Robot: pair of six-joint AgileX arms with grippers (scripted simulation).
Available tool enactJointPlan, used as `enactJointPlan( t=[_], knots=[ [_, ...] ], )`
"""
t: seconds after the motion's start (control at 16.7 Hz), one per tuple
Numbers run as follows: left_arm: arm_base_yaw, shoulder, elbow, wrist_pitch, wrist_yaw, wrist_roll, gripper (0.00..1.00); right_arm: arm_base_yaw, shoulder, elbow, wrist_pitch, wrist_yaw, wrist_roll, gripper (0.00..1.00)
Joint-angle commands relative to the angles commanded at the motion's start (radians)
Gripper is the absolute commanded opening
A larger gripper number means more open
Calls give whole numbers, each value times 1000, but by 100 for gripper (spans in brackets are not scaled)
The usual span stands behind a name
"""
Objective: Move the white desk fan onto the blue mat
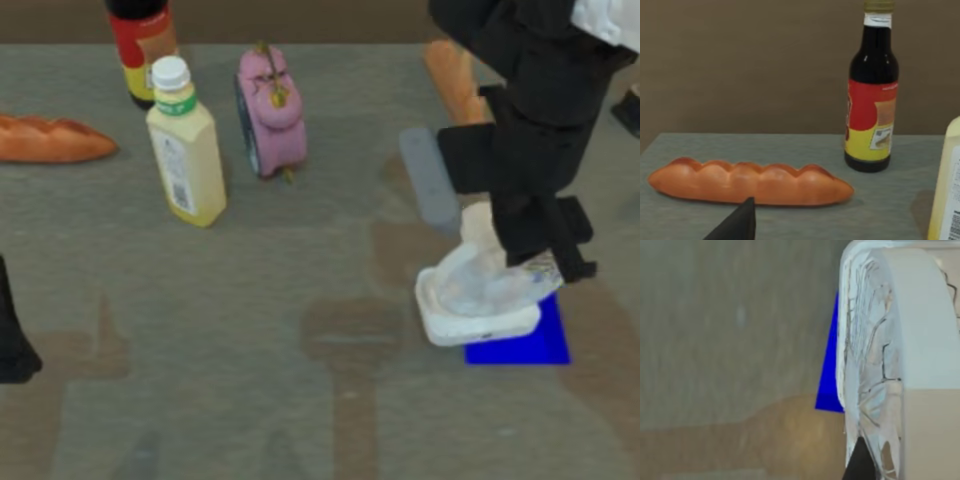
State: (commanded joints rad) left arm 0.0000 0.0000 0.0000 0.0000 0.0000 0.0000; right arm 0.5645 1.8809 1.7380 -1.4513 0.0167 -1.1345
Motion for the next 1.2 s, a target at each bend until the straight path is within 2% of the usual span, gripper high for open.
enactJointPlan(
  t=[0.18,0.3,0.54,0.9,1.14,1.2],
  knots=[
    [0,0,0,0,0,0,100,-95,-16,0,-25,-10,11,0],
    [0,0,0,0,0,0,100,-121,-21,1,-33,-13,15,0],
    [0,0,0,0,0,0,100,-117,-17,-3,-27,-12,15,0],
    [0,0,0,0,0,0,100,-124,-20,-129,98,-13,12,0],
    [0,0,0,0,0,0,100,-125,-20,-136,105,-13,12,0],
    [0,0,0,0,0,0,100,-125,-20,-136,105,-13,12,8]
  ],
)
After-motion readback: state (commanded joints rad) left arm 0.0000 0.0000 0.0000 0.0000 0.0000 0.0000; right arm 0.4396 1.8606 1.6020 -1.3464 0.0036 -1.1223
